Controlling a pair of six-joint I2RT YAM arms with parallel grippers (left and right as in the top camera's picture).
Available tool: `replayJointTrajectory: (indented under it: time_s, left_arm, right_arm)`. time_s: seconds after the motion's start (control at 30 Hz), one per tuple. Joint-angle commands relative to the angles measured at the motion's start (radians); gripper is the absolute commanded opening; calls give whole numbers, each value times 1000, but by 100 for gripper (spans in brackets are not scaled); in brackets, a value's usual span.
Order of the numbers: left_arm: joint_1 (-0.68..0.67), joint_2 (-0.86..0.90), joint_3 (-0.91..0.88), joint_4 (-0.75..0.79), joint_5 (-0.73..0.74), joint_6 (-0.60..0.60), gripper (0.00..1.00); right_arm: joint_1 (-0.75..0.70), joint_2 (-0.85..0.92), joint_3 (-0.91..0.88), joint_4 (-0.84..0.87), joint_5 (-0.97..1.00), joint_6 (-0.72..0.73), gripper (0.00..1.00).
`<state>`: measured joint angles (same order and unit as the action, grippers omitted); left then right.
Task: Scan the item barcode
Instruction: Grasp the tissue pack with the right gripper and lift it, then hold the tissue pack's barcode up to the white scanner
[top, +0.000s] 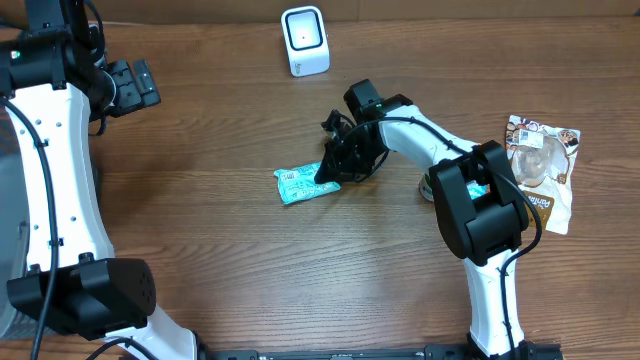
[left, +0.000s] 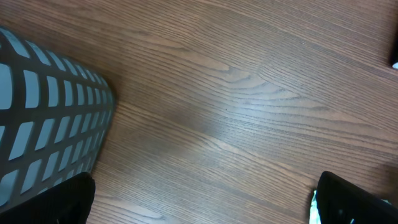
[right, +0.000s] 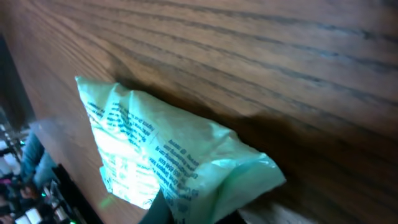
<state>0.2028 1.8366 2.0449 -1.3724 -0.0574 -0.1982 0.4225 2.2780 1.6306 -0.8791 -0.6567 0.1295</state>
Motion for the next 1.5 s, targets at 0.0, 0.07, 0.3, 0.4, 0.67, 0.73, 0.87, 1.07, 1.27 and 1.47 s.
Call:
replayJointTrajectory:
  time_s: [0.0,0.07,0.3,0.4,0.67,0.73,0.87,1.07,1.27,1.47]
  left_arm:
    - [0,-25,14,0,-5,23,100]
    - [0,-25,14,0,-5,23,99]
    - [0,-25,14,0,-5,23,100]
    - [0,-25,14,0,-5,23,99]
    - [0,-25,14,0,-5,23,100]
    - [0,-25,14,0,-5,23,99]
    - [0,-25,14,0,-5,23,100]
    - [0,-25,14,0,-5,23,100]
    - [0,-25,14,0,-5,23,99]
    - [0,-25,14,0,-5,23,100]
  right_arm:
    - [-4,52,0,6,19,12,4]
    - [-13,50,9,5,-44,8,4]
    - [-68,-47,104,-82,-194,-56,4]
    - [-98,-157,177,-146,-194,-56,4]
    - [-135,-411,293,-216,-190,-47,4]
    - [-135,-466,295,-216,-182,-47,4]
    - [-129,-547,295,-245,-133,-40,4]
    - [-82,-604,295,-304,2,-21,4]
    - [58,-590,295,-293,560,61,4]
    - [179,-485,269,-75,1124,-24,4]
